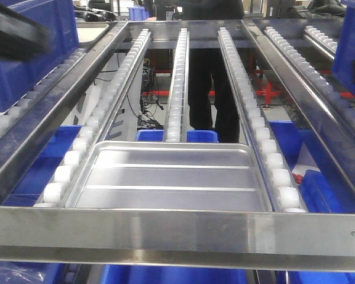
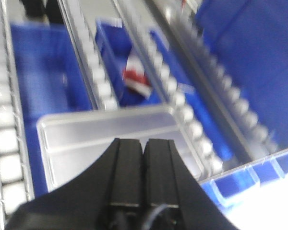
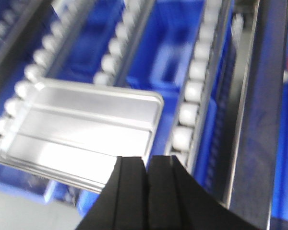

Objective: Grab silver tray and stack on right shelf
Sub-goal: 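Move both grippers above the silver tray's short edges, then lower both grippers onto opposite short edges of the silver tray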

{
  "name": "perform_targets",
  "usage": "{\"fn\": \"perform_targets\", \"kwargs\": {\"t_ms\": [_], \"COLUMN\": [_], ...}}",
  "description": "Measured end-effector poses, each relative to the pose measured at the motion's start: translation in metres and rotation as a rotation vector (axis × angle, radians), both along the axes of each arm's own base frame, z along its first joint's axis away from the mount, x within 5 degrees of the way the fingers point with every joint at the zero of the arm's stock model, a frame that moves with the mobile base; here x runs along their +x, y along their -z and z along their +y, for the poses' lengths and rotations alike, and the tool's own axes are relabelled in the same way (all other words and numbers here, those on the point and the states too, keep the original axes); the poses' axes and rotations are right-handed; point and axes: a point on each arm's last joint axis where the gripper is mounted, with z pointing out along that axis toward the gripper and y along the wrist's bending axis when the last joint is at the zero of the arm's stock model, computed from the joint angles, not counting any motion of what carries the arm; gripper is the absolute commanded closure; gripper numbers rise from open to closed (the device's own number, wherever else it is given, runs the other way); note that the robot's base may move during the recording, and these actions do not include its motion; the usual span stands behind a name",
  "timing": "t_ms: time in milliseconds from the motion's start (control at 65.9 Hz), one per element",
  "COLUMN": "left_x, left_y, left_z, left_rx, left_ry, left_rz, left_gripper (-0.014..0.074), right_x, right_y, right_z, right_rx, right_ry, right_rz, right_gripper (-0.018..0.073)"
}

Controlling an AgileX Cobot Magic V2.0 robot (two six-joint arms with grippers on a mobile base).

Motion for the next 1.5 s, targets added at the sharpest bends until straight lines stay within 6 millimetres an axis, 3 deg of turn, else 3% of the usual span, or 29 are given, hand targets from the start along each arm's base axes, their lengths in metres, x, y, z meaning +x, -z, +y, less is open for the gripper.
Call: {"fn": "perform_targets", "kwargs": {"t_ms": [258, 455, 744, 956, 1032, 1230, 1503], "left_x": [0.07, 0.095, 0.105, 0.107, 0.105, 0.096, 0.104], "left_y": [0.034, 0.042, 0.04, 0.037, 0.03, 0.018, 0.02], "left_z": [-0.052, -0.074, -0.067, -0.044, -0.047, -0.063, -0.057], "left_rx": [0.201, 0.212, 0.252, 0.532, 0.586, 0.525, 0.479], "left_ry": [0.024, 0.022, -0.023, -0.244, -0.29, -0.303, -0.334], "left_rz": [0.276, 0.313, 0.441, 0.479, 0.453, 0.514, 0.563], "left_gripper": [0.0689, 0.0688, 0.0688, 0.0687, 0.0687, 0.0687, 0.0687], "right_x": [0.063, 0.092, 0.094, 0.089, 0.088, 0.092, 0.121], "right_y": [0.0, 0.018, 0.029, 0.03, 0.031, 0.044, 0.04], "right_z": [0.026, 0.039, 0.054, 0.062, 0.061, 0.063, 0.077], "right_rx": [-0.095, -0.093, -0.093, -0.035, -0.015, -0.046, -0.075], "right_ry": [0.032, 0.075, 0.055, 0.094, 0.126, 0.17, 0.179], "right_rz": [0.252, 0.363, 0.407, 0.45, 0.478, 0.573, 0.593], "right_gripper": [0.0481, 0.0481, 0.0481, 0.0481, 0.0481, 0.0481, 0.0481]}}
